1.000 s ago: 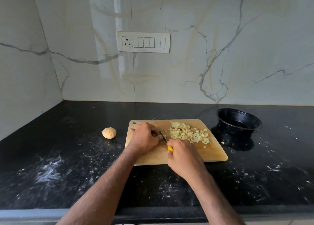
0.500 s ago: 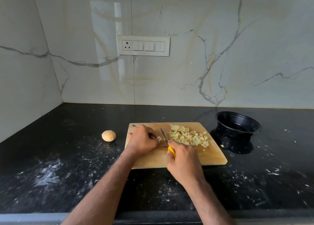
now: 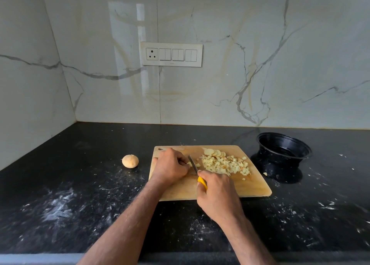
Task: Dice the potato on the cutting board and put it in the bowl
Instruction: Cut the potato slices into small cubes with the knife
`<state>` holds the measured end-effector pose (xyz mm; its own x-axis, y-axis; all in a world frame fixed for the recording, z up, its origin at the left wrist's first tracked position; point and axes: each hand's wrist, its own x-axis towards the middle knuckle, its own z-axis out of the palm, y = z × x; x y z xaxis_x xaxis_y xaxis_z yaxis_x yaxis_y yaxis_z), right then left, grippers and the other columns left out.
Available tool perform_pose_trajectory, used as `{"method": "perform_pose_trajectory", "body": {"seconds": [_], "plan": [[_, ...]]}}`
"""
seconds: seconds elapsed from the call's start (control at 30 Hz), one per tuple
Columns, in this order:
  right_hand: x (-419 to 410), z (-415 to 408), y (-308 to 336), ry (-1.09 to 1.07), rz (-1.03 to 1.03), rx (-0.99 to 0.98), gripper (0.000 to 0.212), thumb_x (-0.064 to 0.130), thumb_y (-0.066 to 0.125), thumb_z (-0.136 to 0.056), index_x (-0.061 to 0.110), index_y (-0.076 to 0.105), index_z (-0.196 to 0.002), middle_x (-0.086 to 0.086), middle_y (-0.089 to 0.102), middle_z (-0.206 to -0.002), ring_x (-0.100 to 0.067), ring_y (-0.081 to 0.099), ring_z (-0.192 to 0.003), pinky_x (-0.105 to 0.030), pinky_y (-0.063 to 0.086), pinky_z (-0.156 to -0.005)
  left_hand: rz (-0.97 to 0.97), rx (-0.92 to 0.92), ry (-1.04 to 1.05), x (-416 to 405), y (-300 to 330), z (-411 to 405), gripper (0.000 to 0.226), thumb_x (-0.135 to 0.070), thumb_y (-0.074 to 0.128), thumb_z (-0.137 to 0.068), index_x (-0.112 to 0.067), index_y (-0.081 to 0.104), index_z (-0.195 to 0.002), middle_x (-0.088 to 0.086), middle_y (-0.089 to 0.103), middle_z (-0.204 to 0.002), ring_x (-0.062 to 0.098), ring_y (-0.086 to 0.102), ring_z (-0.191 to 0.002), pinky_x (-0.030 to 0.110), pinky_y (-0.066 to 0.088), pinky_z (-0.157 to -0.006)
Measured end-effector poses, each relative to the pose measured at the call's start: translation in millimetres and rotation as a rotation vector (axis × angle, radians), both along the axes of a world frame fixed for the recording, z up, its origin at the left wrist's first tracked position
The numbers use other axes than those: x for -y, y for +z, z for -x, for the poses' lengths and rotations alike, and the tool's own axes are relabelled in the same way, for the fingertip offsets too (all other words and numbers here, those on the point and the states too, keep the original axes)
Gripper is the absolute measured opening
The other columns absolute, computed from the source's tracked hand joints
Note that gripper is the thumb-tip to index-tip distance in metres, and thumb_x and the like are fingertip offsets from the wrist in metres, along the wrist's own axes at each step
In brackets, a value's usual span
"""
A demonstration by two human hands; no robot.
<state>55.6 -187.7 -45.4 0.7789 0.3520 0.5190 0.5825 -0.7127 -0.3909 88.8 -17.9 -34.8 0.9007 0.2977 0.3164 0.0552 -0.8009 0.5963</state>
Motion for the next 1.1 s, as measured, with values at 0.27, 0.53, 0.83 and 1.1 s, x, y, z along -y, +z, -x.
{"method": "perform_pose_trajectory", "body": {"seconds": [0.27,0.53,0.83,1.1], "plan": [[-0.7,-3.0,1.8,0.006,0.048,-0.021,0.033,0.022,0.068,-0.091,0.020,0.071,-0.124,0.007,0.076,-0.106,-0.009,0.071,-0.090,-0.006,0.045,-0.069,0.017,0.015,-0.031,-1.1,0.2,0.7,0.009,-0.019,0.073,-0.081,-0.021,0.081,-0.085,-0.013,0.072,-0.080,0.003,0.062,-0.078,0.007,0.036,-0.057],[-4.6,-12.2,8.8,0.000,0.124,-0.078,0.026,0.022,0.063,-0.093,0.022,0.070,-0.118,0.005,0.074,-0.103,-0.013,0.069,-0.088,-0.025,0.056,-0.070,0.035,-0.004,-0.053,-0.2,1.6,0.8,0.011,-0.016,0.072,-0.082,-0.020,0.081,-0.087,-0.012,0.072,-0.081,0.004,0.063,-0.080,0.007,0.042,-0.067],[-12.0,-12.6,4.2,-0.091,0.067,-0.030,0.032,0.020,0.065,-0.092,0.023,0.070,-0.124,0.006,0.076,-0.100,-0.008,0.069,-0.080,-0.011,0.049,-0.063,0.019,-0.001,-0.046,0.4,1.9,1.0,0.006,-0.019,0.076,-0.082,-0.022,0.080,-0.085,-0.015,0.069,-0.079,0.008,0.063,-0.084,0.029,0.048,-0.080],[-4.8,-9.4,1.7,-0.030,-0.040,-0.050,0.032,0.023,0.069,-0.091,0.020,0.071,-0.123,0.008,0.076,-0.109,-0.008,0.071,-0.093,-0.011,0.052,-0.075,0.023,-0.025,-0.083,-6.5,6.6,3.3,0.008,-0.025,0.081,-0.076,-0.023,0.080,-0.083,-0.013,0.070,-0.072,0.009,0.065,-0.079,0.042,0.054,-0.086]]}}
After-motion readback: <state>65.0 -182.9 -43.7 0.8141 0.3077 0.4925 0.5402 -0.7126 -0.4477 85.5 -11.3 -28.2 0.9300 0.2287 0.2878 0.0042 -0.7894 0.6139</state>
